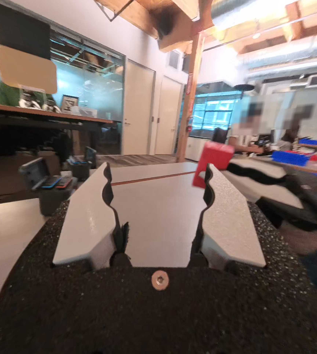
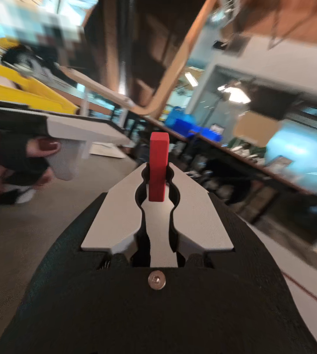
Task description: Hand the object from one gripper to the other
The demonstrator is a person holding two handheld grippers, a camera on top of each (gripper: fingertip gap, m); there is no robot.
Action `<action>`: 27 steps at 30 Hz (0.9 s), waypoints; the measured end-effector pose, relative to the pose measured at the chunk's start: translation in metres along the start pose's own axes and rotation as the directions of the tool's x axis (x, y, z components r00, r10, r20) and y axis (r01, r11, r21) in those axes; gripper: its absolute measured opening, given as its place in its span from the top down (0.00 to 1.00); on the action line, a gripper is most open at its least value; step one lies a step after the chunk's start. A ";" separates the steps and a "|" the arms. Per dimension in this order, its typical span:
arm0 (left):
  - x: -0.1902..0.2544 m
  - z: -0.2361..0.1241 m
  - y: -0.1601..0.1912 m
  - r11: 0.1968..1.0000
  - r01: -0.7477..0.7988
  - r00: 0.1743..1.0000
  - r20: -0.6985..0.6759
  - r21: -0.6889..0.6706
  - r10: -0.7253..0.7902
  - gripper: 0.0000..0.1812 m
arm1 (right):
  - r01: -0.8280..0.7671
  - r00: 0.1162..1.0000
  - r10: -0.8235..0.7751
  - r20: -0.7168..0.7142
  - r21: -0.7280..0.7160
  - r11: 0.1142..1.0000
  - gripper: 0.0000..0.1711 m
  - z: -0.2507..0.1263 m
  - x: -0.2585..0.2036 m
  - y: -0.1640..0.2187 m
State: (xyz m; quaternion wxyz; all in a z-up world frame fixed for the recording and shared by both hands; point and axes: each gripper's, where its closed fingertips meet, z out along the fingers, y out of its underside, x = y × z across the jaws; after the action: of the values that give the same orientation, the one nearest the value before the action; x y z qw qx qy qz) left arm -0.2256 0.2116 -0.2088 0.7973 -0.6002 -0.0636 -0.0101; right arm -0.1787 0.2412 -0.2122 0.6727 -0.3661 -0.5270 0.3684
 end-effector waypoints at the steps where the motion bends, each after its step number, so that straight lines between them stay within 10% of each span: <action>1: -0.004 0.001 0.001 1.000 -0.014 1.000 0.005 0.019 0.014 0.49 | 0.070 0.992 -0.069 -0.107 0.005 0.998 0.91 -0.002 0.011 0.000; 8: 0.023 0.017 0.015 0.999 -0.016 0.966 -0.260 -0.050 0.002 0.56 | 0.282 0.938 -0.291 -0.187 -0.072 0.957 0.91 0.004 0.013 0.015; 27: 0.030 0.022 0.026 0.993 0.002 0.949 -0.312 -0.115 -0.038 0.76 | 0.627 0.776 -0.630 -0.025 -0.076 0.775 0.91 0.025 -0.018 0.032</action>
State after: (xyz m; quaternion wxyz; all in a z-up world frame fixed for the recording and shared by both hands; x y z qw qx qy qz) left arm -0.1958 0.2422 -0.2244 0.7619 -0.6343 0.0586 -0.1171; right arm -0.2099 0.2432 -0.2440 0.7579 -0.1995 -0.6136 0.0967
